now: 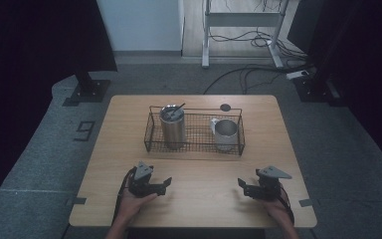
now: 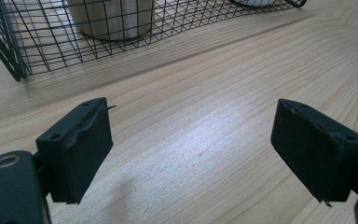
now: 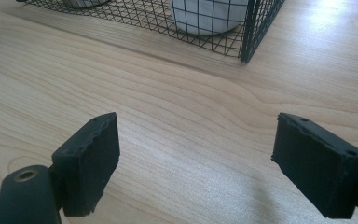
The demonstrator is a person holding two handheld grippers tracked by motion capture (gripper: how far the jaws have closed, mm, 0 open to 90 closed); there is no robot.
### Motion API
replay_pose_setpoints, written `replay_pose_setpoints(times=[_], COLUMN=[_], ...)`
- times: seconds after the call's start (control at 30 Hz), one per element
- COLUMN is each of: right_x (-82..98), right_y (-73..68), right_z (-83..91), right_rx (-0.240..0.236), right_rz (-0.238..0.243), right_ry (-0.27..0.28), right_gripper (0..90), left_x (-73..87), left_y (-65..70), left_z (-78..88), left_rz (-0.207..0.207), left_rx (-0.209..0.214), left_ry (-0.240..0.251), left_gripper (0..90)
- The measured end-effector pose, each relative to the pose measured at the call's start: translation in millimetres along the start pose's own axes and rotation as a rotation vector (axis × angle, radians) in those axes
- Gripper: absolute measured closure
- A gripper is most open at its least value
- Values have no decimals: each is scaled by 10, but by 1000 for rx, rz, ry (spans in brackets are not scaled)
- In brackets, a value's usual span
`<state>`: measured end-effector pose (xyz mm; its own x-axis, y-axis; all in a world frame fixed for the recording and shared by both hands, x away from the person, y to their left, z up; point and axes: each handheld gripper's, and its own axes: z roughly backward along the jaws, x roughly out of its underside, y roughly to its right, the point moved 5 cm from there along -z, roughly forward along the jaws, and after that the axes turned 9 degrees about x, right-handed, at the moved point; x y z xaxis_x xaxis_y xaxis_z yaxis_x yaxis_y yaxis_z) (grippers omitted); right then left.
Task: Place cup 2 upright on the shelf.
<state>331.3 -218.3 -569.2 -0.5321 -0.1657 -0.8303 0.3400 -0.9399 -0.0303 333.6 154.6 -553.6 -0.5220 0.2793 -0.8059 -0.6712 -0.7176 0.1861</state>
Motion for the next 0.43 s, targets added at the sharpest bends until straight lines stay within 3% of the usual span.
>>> replay_pose_setpoints(times=[0.43], right_x=[-2], right_y=[19], right_z=[3], right_rx=[6], right_rz=[3], right_ry=[8], right_gripper=[130], left_x=[-5], left_y=[-13], left_z=[8], left_rz=[7], left_rx=[-2], left_ry=[3], left_gripper=[126])
